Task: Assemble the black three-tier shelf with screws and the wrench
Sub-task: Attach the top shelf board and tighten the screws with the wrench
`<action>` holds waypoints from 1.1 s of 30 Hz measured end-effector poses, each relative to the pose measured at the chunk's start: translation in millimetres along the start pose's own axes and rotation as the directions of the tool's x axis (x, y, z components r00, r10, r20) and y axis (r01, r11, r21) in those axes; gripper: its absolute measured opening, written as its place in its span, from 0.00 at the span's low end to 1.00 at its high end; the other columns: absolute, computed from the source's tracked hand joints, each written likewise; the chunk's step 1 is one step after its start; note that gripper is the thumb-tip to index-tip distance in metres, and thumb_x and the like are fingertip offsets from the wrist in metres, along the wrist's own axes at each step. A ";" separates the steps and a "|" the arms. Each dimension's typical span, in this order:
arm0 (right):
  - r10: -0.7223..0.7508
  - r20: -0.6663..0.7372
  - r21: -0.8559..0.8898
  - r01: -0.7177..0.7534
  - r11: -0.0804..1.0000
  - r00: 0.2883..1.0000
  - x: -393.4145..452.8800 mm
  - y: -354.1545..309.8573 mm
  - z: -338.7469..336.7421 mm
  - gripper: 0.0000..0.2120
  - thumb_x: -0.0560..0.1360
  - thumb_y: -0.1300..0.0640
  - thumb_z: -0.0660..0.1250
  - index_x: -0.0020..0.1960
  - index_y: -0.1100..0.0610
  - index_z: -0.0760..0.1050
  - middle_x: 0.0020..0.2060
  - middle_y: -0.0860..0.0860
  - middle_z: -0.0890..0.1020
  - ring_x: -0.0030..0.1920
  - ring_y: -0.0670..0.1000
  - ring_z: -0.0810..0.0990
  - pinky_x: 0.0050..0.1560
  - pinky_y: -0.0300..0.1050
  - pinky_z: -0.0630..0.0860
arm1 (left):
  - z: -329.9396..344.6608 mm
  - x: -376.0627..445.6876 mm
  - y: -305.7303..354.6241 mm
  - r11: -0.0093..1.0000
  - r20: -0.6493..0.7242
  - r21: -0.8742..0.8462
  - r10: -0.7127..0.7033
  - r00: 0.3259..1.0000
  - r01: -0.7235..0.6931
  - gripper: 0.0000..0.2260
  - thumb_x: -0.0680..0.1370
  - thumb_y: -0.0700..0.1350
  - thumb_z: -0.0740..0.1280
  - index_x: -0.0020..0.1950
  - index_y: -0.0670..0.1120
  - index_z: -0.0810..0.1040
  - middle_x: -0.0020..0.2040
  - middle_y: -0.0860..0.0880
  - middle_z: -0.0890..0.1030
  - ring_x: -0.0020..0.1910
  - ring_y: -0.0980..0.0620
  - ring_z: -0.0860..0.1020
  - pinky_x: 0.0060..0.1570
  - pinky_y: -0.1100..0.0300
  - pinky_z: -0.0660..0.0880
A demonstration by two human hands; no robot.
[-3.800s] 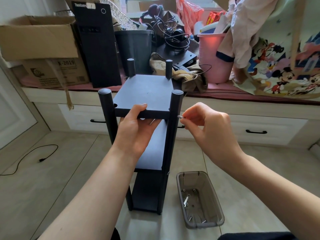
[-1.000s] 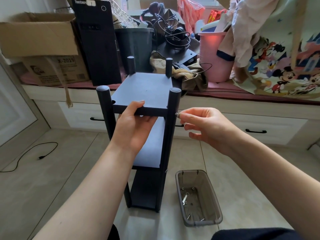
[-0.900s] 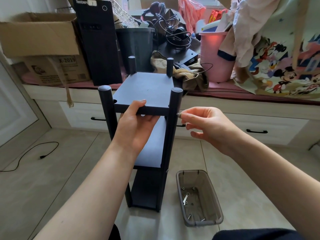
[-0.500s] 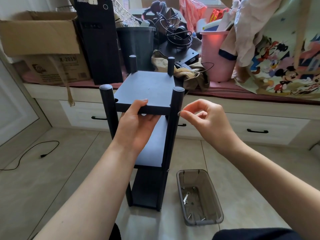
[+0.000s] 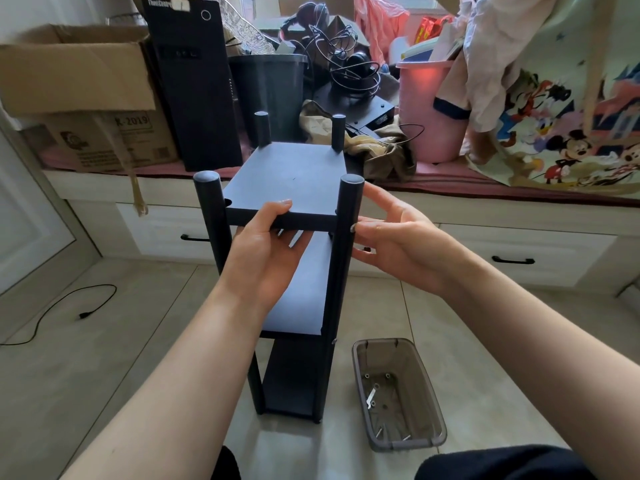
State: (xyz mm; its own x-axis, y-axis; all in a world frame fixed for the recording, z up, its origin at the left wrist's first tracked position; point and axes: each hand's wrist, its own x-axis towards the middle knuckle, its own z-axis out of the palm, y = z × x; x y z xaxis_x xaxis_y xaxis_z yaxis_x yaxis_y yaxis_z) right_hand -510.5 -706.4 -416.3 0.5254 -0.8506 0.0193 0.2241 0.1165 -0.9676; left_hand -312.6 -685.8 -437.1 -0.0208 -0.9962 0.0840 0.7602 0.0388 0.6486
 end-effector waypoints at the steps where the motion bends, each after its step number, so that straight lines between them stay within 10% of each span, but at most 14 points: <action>1: -0.003 0.023 -0.004 0.003 1.000 1.000 0.8 0.1 -0.4 0.31 0.74 0.68 0.65 0.74 0.48 0.67 0.60 0.64 0.78 0.61 0.59 0.75 0.68 0.55 0.69 | -1.3 0.5 0.1 1.000 -0.010 0.019 0.009 1.000 -0.009 0.04 0.79 0.38 0.67 0.51 0.46 0.76 0.45 0.50 0.83 0.54 0.50 0.83 0.59 0.54 0.79; 8: -0.016 -0.009 -0.104 0.015 0.994 1.000 2.4 -3.6 -3.7 0.29 0.73 0.66 0.66 0.73 0.54 0.69 0.64 0.63 0.78 0.66 0.62 0.76 0.68 0.57 0.72 | -1.3 -3.5 -7.9 0.966 0.032 0.247 0.075 0.997 -0.080 0.20 0.78 0.41 0.70 0.70 0.43 0.74 0.59 0.48 0.84 0.62 0.48 0.81 0.63 0.52 0.77; 19: -0.031 -0.033 -0.177 0.025 0.984 0.999 0.5 -3.0 -7.1 0.29 0.78 0.66 0.66 0.74 0.48 0.66 0.60 0.60 0.81 0.62 0.57 0.81 0.65 0.56 0.75 | 10.1 -8.0 -37.4 0.840 0.020 0.514 0.191 0.981 -0.174 0.27 0.68 0.39 0.78 0.66 0.39 0.76 0.58 0.39 0.84 0.60 0.41 0.82 0.67 0.39 0.73; 23: 0.000 -0.062 -0.077 -0.005 0.997 0.998 1.7 -1.5 -11.8 0.38 0.76 0.67 0.69 0.77 0.43 0.58 0.59 0.63 0.81 0.60 0.57 0.81 0.61 0.56 0.78 | 12.6 -8.4 -39.9 0.817 -0.003 0.546 0.220 0.976 -0.183 0.29 0.67 0.41 0.80 0.65 0.41 0.77 0.56 0.42 0.85 0.59 0.42 0.83 0.66 0.41 0.74; 33: 0.045 -0.056 -0.063 -0.049 0.997 0.997 0.3 -5.5 -12.5 0.24 0.77 0.66 0.68 0.72 0.56 0.69 0.58 0.60 0.83 0.60 0.56 0.82 0.62 0.53 0.77 | 21.0 -13.7 -41.2 0.785 0.008 0.562 0.309 0.951 -0.260 0.24 0.64 0.44 0.80 0.58 0.48 0.80 0.51 0.47 0.87 0.53 0.48 0.85 0.52 0.61 0.80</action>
State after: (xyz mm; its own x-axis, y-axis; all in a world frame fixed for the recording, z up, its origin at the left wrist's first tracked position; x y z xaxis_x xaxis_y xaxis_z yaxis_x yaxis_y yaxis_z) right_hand -521.9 -713.7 -414.1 0.4886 -0.8717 -0.0387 0.1460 0.1253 -0.9813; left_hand -357.3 -672.2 -449.1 0.2101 -0.9348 0.2865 0.2375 0.3330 0.9125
